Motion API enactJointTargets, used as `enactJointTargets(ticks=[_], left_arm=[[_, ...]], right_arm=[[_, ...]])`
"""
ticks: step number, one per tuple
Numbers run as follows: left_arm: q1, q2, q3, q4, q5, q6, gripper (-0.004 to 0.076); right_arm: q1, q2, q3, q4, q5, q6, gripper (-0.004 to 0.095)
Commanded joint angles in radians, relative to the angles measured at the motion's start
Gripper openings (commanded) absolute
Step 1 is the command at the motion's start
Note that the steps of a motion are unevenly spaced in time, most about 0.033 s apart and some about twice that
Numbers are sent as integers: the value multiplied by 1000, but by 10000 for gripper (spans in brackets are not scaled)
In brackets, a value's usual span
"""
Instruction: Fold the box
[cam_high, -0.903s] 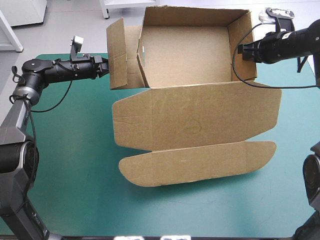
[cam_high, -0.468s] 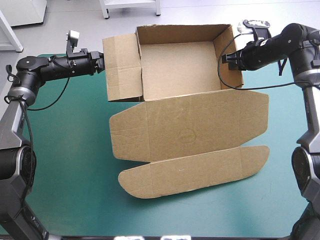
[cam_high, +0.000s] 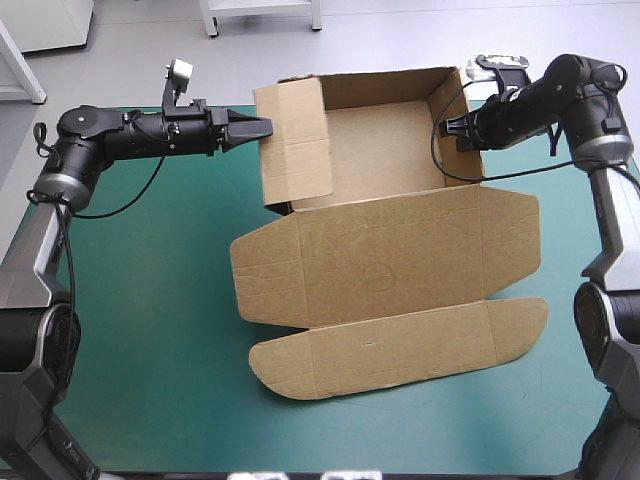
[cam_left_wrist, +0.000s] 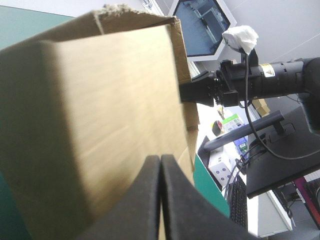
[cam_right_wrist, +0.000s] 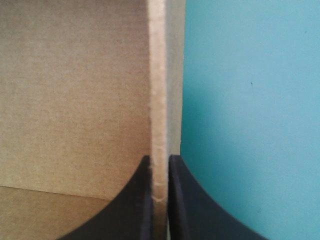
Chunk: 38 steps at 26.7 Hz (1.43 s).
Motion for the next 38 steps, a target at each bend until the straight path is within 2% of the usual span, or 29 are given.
enactJointTargets(ticks=[1,9,15,19,24,28,30,34,38], left_arm=[[-6,-57,-23,-75,79,-16,-8],[-6,-57,-23,44,79,-44,-8],[-6,-79,-27,-92,77,34,-8],[-4,-110,-120,-96,77,54,-8],[26,-114,-341,197,42,-69,-9],[90,-116,-454,605,-1,-226,-8],[145,-114,-435,692,1,-251,-8],[223,-112,-347,662,-11,-249,-8],[274,-107,-151,629,-44,-189,-8]], right_arm=[[4,-58,-29,46,1,8,-3],[4,-58,-29,46,1,11,-3],[4,-58,-29,40,1,11,-3],[4,-58,-29,-5,1,27,-3],[4,-60,-29,16,1,30,-3],[4,-76,-31,39,1,23,-3],[-7,-98,-35,82,1,11,-4],[-25,-123,-64,175,1,-9,-4],[-30,-167,-113,257,1,-31,-3]])
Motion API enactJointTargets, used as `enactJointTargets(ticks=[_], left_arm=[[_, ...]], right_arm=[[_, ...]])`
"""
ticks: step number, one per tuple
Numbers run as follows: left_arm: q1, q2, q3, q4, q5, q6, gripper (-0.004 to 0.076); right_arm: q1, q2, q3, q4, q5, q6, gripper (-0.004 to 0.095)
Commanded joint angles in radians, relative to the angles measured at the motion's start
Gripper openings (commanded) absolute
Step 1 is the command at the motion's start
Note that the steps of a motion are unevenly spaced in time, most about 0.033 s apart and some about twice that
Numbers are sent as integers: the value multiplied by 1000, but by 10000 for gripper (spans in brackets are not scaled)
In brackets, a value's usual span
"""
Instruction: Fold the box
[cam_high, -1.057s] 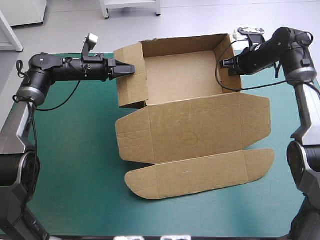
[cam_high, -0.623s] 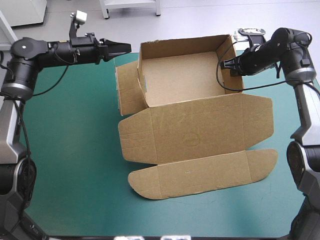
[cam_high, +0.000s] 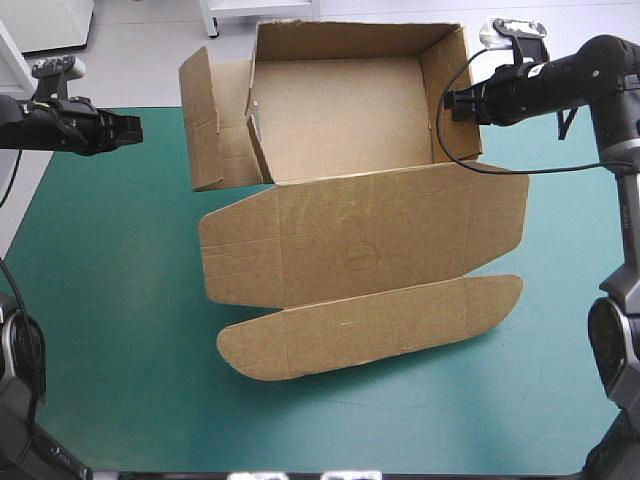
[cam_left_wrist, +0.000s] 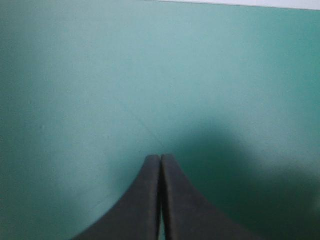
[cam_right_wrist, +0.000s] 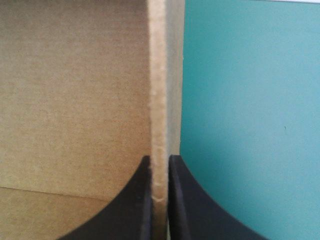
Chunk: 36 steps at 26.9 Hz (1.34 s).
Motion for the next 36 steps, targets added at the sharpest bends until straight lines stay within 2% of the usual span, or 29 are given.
enactJointTargets(ticks=[1,6,13,25,36], left_arm=[[5,-32,69,-75,-58,29,-8],[0,7,178,-456,-6,197,-8],[-36,7,180,-649,67,249,-8],[-165,3,180,-778,67,255,-8],[-198,-26,180,-821,67,249,-8]], right_arm=[[-10,-86,-45,115,1,-22,-3],[-10,-108,-45,133,1,-26,-3],[-8,-108,-45,99,1,-24,-3],[-8,-92,-45,31,1,-7,-3],[-8,-48,-45,23,1,-5,-3]])
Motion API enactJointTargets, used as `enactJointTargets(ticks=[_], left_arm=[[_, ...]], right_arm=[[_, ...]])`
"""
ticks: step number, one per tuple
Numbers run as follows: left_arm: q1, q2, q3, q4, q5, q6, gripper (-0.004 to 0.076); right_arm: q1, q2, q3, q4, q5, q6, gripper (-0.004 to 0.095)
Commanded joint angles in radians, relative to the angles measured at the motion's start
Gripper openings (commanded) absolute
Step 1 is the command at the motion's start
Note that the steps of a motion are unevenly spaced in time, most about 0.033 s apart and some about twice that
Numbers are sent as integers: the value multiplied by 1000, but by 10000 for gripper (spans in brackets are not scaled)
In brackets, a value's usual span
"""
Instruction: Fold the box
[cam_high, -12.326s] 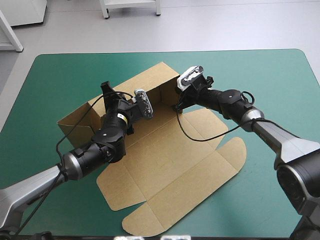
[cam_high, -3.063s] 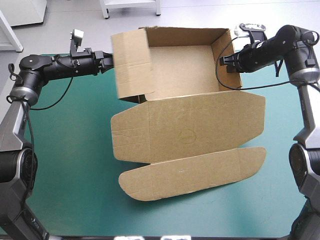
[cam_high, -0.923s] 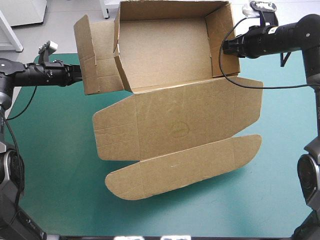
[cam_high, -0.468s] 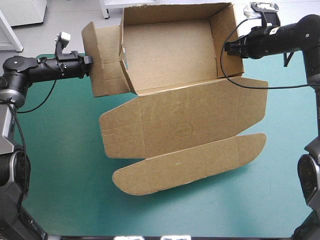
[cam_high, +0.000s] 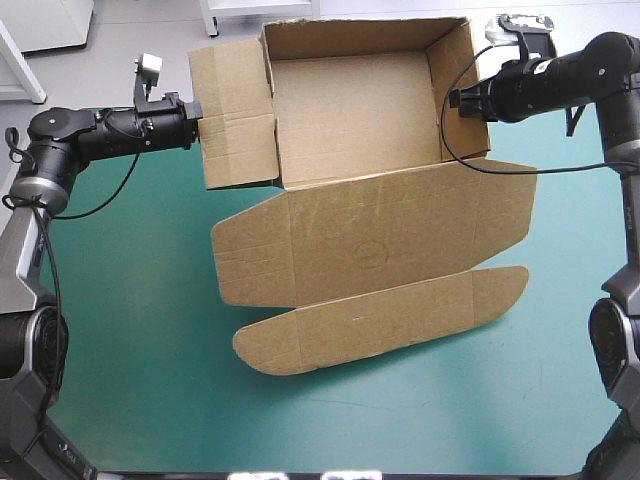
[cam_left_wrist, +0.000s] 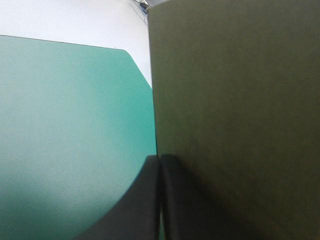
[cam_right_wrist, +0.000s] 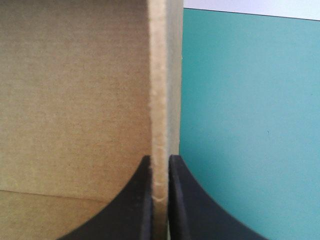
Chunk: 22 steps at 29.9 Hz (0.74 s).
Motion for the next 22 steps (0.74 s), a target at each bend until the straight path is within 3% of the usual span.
enactJointTargets(ticks=[1,22], left_arm=[[-9,-72,-24,-87,79,-6,-8],[-18,-109,-24,-87,79,-17,-8]], right_arm=[[-2,-41,-32,62,1,8,-3],[-2,5,-32,24,1,23,-3]])
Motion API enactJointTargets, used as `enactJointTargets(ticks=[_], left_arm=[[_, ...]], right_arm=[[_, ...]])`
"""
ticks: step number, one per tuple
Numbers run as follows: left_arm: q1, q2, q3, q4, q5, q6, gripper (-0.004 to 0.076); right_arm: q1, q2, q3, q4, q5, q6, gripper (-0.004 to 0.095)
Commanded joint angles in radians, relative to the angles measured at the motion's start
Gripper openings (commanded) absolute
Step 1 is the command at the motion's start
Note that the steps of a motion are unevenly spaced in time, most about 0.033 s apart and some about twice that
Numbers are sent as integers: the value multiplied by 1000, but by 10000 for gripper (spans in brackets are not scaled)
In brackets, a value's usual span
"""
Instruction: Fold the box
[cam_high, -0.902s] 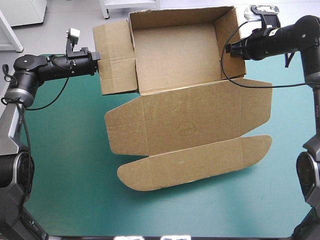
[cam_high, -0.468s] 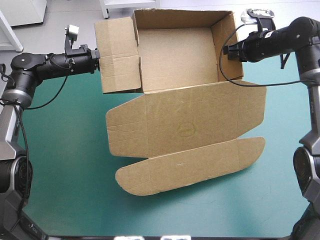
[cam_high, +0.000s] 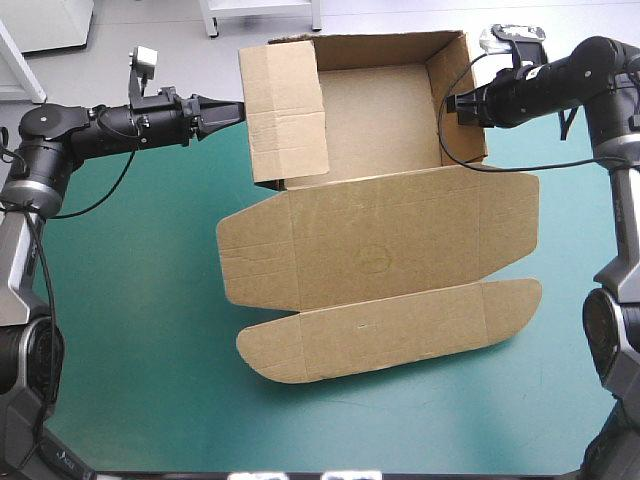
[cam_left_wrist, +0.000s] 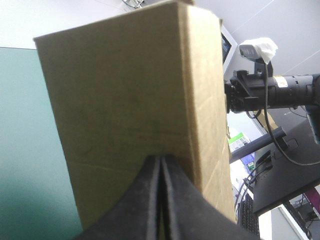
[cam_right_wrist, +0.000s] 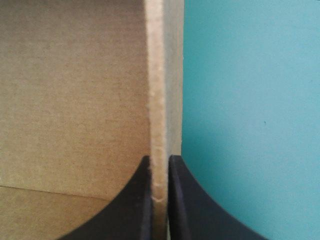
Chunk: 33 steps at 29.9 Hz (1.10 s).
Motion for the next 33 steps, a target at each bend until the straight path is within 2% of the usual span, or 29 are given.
enactJointTargets(ticks=[1,12,14,20,22,23,28,33], left_arm=[[-8,-57,-25,-79,81,-6,-8],[-15,-57,-25,-68,81,-13,-3],[-25,-57,-25,-66,81,-13,48],[-35,-57,-25,-63,80,-23,393],[-35,-58,-25,-63,80,-41,466],[-35,-58,-25,-63,80,-43,486],[-35,-58,-25,-55,76,-66,487],[-51,-64,-25,21,40,-87,487]], right_arm=[[-2,-45,-32,46,0,11,-3],[-2,-45,-32,46,0,13,-3],[2,-45,-32,46,0,13,-3],[26,-45,-32,26,0,13,-3],[31,-45,-32,11,0,15,-3],[36,-45,-32,6,0,21,-3],[48,-45,-32,-6,0,26,-3],[83,-45,-32,-78,0,60,-3]])
